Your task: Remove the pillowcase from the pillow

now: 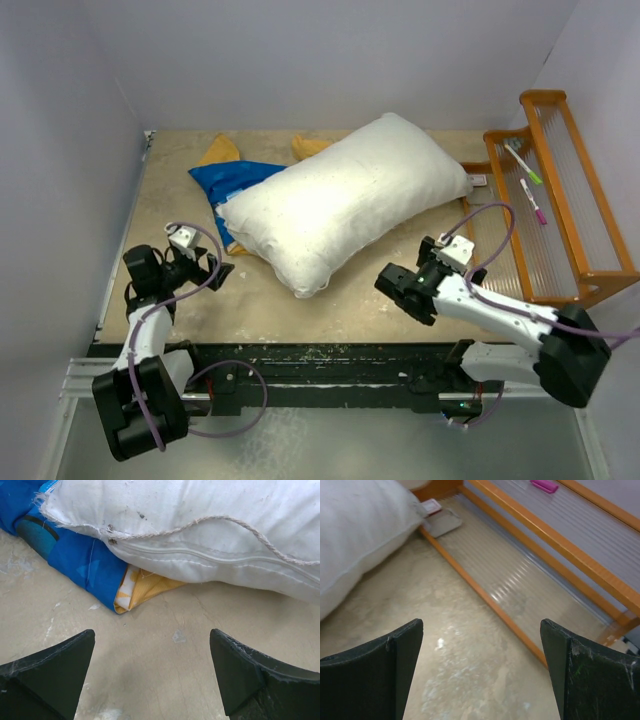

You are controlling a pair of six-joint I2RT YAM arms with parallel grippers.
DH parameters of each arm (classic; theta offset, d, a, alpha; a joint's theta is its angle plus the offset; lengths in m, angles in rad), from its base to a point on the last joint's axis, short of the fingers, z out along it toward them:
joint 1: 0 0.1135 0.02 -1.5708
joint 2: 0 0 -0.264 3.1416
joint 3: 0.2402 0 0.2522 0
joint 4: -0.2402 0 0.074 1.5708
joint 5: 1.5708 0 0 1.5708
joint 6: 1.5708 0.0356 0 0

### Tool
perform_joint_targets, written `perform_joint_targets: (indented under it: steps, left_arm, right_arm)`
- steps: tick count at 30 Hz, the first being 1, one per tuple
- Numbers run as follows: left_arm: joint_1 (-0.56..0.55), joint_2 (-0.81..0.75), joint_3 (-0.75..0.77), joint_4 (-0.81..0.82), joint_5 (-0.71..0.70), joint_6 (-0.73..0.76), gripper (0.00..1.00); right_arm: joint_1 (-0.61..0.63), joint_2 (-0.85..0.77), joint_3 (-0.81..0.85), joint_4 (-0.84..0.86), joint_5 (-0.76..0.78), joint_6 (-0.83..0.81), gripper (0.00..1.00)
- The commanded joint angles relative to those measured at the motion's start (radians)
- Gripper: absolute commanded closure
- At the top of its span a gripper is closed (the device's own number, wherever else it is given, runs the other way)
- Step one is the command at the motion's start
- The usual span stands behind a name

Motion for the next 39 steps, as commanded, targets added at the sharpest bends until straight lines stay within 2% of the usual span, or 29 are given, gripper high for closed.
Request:
perform_joint_targets:
  steps: [1, 5, 7, 8, 10, 12, 16, 20, 23, 28, 32, 36, 39]
  left_arm:
    - [0.000, -0.043, 0.030, -0.020, 0.038, 0.049, 0.01]
    - [-0.004, -0.011, 0.053, -0.065, 0.107, 0.111, 0.01]
    - [-0.006, 0.011, 0.069, -0.009, 0.073, 0.044, 0.01]
    - [-0.011, 0.015, 0.086, 0.017, 0.009, -0.014, 0.01]
    - [-0.043, 0.041, 0.158, -0.039, -0.105, -0.053, 0.01]
    - [-0.076, 0.051, 0.229, -0.064, -0.270, -0.161, 0.01]
    - [-0.178, 0.020, 0.266, -0.034, -0.566, -0.313, 0.01]
    - [-0.351, -0.069, 0.160, 0.049, -0.891, -0.221, 0.01]
    - [-0.441, -0.103, 0.124, 0.019, -1.041, -0.178, 0.01]
    - [-0.473, -0.119, 0.106, -0.085, -1.084, -0.225, 0.01]
    - [-0.478, -0.186, -0.011, 0.006, -1.094, -0.193, 0.01]
    - [-0.478, -0.252, -0.116, 0.121, -1.040, -0.177, 0.01]
    - [-0.478, -0.282, -0.122, 0.107, -1.055, -0.186, 0.01]
  right_arm:
    - [-0.069, 0.134, 0.017, -0.331, 0.151, 0.513, 0.00]
    - [-0.070, 0.067, 0.003, -0.312, 0.123, 0.559, 0.00]
    - [-0.070, 0.018, 0.027, -0.307, 0.151, 0.543, 0.00]
    - [-0.071, -0.003, 0.038, -0.307, 0.176, 0.534, 0.00]
    - [-0.074, -0.035, 0.063, -0.306, 0.215, 0.532, 0.00]
    - [-0.079, -0.050, 0.092, -0.301, 0.226, 0.538, 0.00]
    - [-0.082, 0.009, 0.140, -0.308, 0.228, 0.620, 0.00]
    - [-0.103, 0.059, 0.206, -0.293, 0.232, 0.666, 0.00]
    - [-0.177, 0.139, 0.331, -0.288, 0.233, 0.547, 0.00]
    - [-0.311, 0.278, 0.501, -0.293, 0.234, 0.458, 0.00]
    - [-0.402, 0.377, 0.556, -0.323, 0.228, 0.505, 0.00]
    - [-0.392, 0.422, 0.467, -0.334, 0.227, 0.545, 0.00]
    - [-0.369, 0.350, 0.332, -0.334, 0.226, 0.568, 0.00]
